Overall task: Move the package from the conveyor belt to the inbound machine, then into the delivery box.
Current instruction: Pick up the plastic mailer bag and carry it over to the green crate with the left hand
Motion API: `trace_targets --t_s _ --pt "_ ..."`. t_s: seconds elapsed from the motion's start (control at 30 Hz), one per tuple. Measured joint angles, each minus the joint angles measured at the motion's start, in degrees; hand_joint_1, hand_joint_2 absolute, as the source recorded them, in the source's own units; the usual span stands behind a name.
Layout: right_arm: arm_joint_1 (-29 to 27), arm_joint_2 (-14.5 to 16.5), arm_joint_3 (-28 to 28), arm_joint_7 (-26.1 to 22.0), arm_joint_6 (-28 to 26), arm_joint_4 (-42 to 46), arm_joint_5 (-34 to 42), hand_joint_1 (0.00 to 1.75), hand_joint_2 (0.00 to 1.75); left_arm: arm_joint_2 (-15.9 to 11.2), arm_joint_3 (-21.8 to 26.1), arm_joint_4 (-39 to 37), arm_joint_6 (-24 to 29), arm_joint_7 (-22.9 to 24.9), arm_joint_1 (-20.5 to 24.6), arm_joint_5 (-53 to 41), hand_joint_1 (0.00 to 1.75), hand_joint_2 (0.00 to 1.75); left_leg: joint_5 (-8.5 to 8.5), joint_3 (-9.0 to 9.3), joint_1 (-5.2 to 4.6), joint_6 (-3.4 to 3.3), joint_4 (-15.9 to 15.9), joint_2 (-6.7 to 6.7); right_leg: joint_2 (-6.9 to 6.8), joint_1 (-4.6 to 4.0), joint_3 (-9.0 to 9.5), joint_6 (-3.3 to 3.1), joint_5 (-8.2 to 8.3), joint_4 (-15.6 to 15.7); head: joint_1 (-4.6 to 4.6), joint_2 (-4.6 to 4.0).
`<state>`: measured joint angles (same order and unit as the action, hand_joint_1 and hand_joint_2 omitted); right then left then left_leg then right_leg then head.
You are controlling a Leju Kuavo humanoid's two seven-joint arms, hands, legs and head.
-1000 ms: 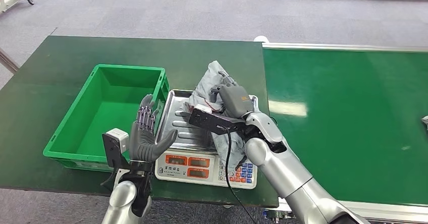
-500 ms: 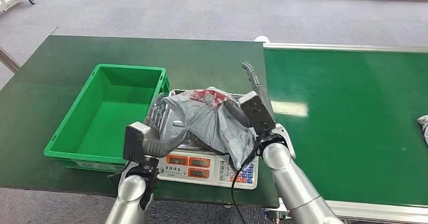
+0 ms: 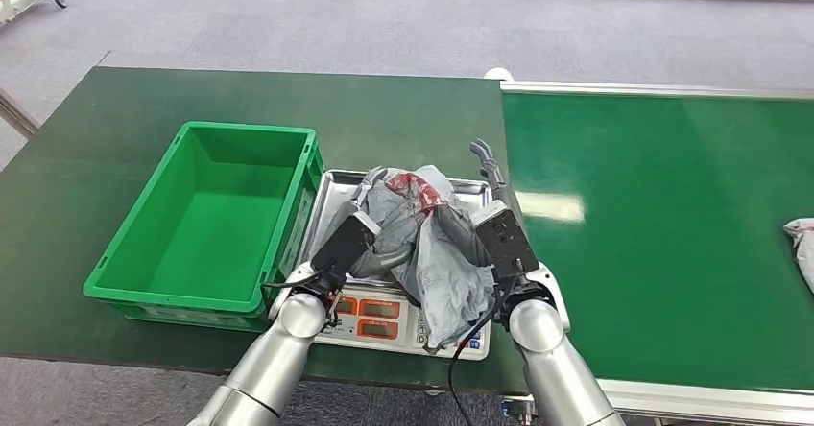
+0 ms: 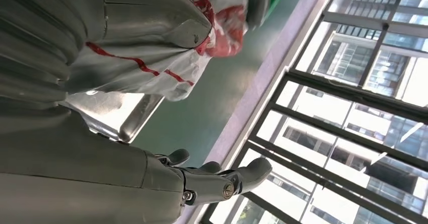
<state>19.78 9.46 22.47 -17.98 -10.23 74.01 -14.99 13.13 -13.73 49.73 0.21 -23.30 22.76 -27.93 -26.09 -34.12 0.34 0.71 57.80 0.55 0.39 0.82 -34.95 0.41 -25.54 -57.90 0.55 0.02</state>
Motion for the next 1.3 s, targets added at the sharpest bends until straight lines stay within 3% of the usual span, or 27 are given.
trace_targets --t_s 0.2,0.43,1.3 --pt "0.0 0.6 0.0 -0.5 1.1 0.6 0.6 0.0 1.75 0.9 -2.5 -7.8 1.7 -2.0 5.1 -7.3 0.0 1.75 0.0 -0.01 -0.01 -0.01 0.0 0.0 0.0 0.02 0.01 0.0 0.0 0.0 0.0 0.0" --pt "0.2 1.2 0.0 -1.2 1.9 0.6 1.2 0.0 1.75 1.4 -9.3 -15.0 5.4 0.1 9.9 -19.0 0.0 1.75 0.02 0.01 -0.01 -0.03 0.0 0.03 -0.03 0.02 0.07 0.01 0.0 0.0 0.0 0.0" --pt "0.2 1.3 0.0 -1.3 2.0 0.6 1.3 0.0 1.75 1.5 -12.3 -19.9 5.9 0.0 12.6 -20.1 0.0 1.75 0.03 0.09 -0.01 -0.05 0.0 0.06 -0.06 0.02 0.19 0.01 0.0 0.0 0.0 0.0"
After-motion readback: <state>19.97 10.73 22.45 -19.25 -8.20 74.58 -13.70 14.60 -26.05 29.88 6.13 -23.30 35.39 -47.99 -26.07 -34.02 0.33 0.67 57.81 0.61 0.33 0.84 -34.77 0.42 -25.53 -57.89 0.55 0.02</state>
